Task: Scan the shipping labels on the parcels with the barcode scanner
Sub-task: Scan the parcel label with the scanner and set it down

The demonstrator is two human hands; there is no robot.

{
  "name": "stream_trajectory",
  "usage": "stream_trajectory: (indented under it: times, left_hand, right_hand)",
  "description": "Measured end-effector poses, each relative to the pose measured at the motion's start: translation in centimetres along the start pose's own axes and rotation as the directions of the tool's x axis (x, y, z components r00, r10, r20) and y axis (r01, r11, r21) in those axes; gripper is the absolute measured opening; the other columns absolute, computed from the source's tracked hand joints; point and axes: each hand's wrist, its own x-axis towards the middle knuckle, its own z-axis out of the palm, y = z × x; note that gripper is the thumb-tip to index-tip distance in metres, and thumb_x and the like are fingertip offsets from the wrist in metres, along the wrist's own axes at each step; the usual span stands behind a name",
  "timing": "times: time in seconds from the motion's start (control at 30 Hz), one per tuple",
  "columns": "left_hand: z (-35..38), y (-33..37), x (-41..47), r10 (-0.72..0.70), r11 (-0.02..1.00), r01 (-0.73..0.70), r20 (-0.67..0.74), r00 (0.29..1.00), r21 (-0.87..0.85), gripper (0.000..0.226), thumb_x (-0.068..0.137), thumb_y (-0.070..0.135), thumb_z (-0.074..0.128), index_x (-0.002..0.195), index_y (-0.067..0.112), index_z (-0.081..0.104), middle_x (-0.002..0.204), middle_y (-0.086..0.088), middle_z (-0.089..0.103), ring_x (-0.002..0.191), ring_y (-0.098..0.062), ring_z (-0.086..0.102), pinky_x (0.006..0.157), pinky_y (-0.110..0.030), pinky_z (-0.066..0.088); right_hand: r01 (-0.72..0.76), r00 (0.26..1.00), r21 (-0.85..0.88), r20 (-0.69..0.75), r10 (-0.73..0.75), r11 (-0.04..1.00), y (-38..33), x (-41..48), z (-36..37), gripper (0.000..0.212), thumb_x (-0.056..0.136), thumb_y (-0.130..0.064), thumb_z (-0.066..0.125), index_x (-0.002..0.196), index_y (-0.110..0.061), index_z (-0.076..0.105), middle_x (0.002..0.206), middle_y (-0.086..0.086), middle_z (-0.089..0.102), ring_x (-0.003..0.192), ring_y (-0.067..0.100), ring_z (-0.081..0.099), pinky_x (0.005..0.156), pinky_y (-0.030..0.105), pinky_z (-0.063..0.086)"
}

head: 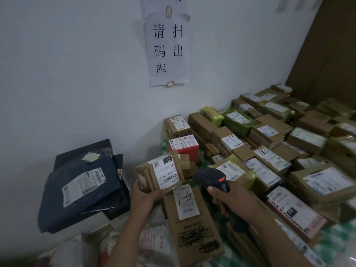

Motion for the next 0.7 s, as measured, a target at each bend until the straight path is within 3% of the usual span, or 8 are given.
stream_trajectory:
  times: [0.1,0.23,0.33,0.53,0.7]
  left_hand:
    - [-0.2,-0.3,0.5,-0.008,1.000,0.008,-0.014,1.000,0.023,0.095,0.065,0.015,0.089,0.146,0.024,0.040,0.143,-0.006,0.047,0.111,-0.020,0.053,0.091,-0.038,0.047]
    - [-0.5,0.0,0.7,0.009,0.999,-0.009,0.002,1.000,0.046,0.097,0.054,0.031,0.090,0.140,0.027,0.046,0.141,-0.005,0.049,0.113,-0.021,0.054,0.086,-0.034,0.048]
    - [-0.6,0.2,0.8,0.005,1.000,-0.005,0.001,1.000,0.029,0.110,0.041,0.043,0.087,0.142,0.029,0.043,0.142,-0.003,0.048,0.120,-0.024,0.053,0.095,-0.041,0.049]
    - [-0.5,-0.2,1.2,-0.014,1.000,0.015,-0.030,0.999,0.025,0.091,0.066,0.023,0.089,0.144,0.028,0.041,0.144,-0.005,0.047,0.125,-0.026,0.051,0.096,-0.045,0.046]
    - [0.3,-0.5,1.0,-0.017,0.999,0.017,-0.006,1.000,0.037,0.082,0.072,0.014,0.084,0.142,0.023,0.044,0.135,-0.004,0.057,0.115,-0.021,0.056,0.077,-0.027,0.047]
  right_hand:
    - [0.014,1.000,-0.029,0.021,-0.014,0.999,-0.4,-0.4,0.0,0.034,0.092,-0.036,0.063,0.075,-0.007,0.061,0.050,0.002,0.061,0.045,0.017,0.054,0.050,0.025,0.046]
    - [0.033,0.998,-0.071,0.058,-0.028,0.997,-0.7,-0.3,0.4,0.037,0.092,-0.038,0.063,0.070,-0.008,0.062,0.054,0.007,0.063,0.044,0.017,0.055,0.051,0.025,0.048]
    - [0.036,0.997,-0.083,0.075,-0.030,0.996,-0.8,0.0,0.5,0.040,0.092,-0.040,0.063,0.067,-0.008,0.061,0.050,0.005,0.061,0.042,0.015,0.055,0.051,0.025,0.048]
    - [0.041,0.994,-0.102,0.102,-0.030,0.994,-1.0,0.0,0.3,0.039,0.093,-0.040,0.061,0.068,-0.010,0.061,0.050,0.003,0.061,0.042,0.015,0.054,0.051,0.023,0.047]
    - [0.048,0.994,-0.082,0.105,-0.040,0.995,-1.0,-0.2,-0.2,0.037,0.092,-0.039,0.062,0.072,-0.008,0.062,0.056,0.006,0.064,0.045,0.016,0.055,0.051,0.024,0.048]
